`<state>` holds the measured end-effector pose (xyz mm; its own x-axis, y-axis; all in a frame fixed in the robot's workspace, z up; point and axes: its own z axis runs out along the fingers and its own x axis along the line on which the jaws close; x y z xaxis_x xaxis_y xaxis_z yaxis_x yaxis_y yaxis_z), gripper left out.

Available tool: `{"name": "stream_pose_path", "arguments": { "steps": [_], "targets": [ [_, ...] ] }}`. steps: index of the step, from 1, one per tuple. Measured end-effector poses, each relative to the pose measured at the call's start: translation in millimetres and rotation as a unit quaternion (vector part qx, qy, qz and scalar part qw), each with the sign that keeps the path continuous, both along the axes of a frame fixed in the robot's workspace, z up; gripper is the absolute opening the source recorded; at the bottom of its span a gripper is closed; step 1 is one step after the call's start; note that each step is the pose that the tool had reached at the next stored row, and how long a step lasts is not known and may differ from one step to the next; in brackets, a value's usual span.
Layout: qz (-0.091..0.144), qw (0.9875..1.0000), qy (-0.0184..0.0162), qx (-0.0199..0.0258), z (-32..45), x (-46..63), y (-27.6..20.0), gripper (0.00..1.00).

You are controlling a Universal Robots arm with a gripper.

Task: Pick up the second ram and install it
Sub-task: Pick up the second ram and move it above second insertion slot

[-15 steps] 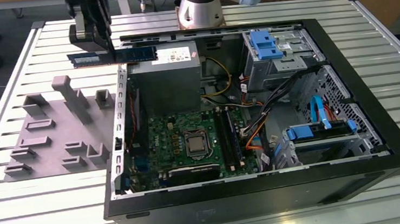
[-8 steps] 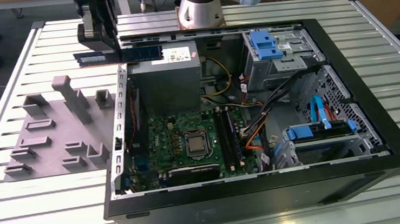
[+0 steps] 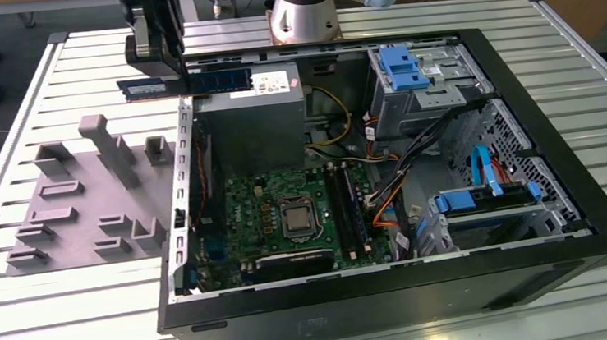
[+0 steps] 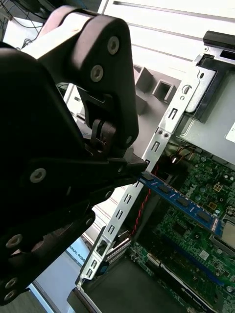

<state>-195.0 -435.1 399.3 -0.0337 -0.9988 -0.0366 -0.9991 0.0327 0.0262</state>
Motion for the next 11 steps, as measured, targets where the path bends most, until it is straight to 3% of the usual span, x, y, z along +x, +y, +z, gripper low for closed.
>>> {"name": "stream_pose_path", "arguments": {
  "steps": [11],
  "targets": [
    [0.000, 1.0000, 0.0000, 0.0000, 0.0, 1.8, 0.1, 0.14]
  ]
}}
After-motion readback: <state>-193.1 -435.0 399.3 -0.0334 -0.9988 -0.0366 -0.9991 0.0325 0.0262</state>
